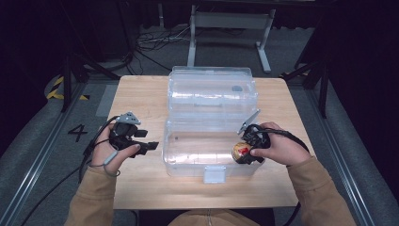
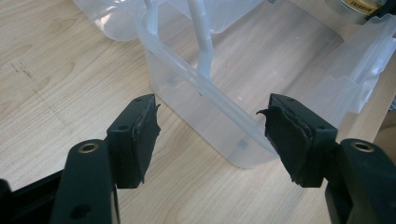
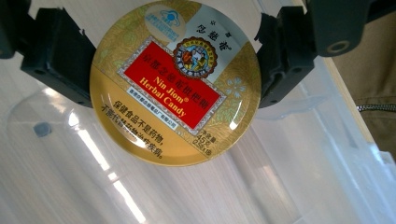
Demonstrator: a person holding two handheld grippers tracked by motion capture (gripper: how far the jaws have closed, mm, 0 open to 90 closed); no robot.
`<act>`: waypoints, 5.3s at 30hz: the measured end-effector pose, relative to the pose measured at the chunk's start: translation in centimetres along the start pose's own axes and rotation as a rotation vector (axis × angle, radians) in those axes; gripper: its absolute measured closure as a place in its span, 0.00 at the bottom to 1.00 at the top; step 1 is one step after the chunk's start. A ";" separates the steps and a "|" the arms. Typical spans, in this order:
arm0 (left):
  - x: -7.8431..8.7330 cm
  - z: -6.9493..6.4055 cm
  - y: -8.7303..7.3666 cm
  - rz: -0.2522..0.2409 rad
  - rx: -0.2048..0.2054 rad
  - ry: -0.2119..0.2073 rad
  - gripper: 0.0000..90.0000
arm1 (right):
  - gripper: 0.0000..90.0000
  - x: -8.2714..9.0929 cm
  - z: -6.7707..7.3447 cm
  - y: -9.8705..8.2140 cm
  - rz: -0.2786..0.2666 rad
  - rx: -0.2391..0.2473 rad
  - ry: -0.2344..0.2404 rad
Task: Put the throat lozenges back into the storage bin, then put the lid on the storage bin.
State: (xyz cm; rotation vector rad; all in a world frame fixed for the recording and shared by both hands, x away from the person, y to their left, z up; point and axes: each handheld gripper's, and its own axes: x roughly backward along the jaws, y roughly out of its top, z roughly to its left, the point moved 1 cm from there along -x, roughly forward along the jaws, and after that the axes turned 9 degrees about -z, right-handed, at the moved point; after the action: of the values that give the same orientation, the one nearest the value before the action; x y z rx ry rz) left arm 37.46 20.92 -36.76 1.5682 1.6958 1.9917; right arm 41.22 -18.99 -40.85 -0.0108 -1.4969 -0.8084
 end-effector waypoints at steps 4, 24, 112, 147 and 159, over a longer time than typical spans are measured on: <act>0.0 0.0 0.0 0.000 0.000 0.000 0.39 | 0.22 -0.3 0.0 -0.1 0.015 -0.014 -0.004; -0.1 0.0 0.0 0.002 0.000 -0.003 0.39 | 0.22 -0.9 0.2 -0.2 0.019 -0.058 -0.047; -0.9 -0.4 0.2 0.006 -0.014 -0.031 0.39 | 0.33 6.5 0.6 -1.4 -0.319 0.010 -0.086; 0.2 -2.3 -0.9 -0.019 -0.037 -0.033 0.39 | 0.55 9.6 -5.4 5.1 -0.545 0.073 -0.137; -0.3 -2.7 -0.9 -0.018 -0.052 -0.061 0.40 | 0.62 8.6 -6.9 6.1 -0.550 0.078 -0.121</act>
State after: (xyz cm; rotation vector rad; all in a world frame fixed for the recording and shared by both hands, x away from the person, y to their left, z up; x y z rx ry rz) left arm 35.26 19.25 -37.24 1.5740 1.6168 1.9420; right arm 49.00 -21.79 -31.34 0.4334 -1.6689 -1.2016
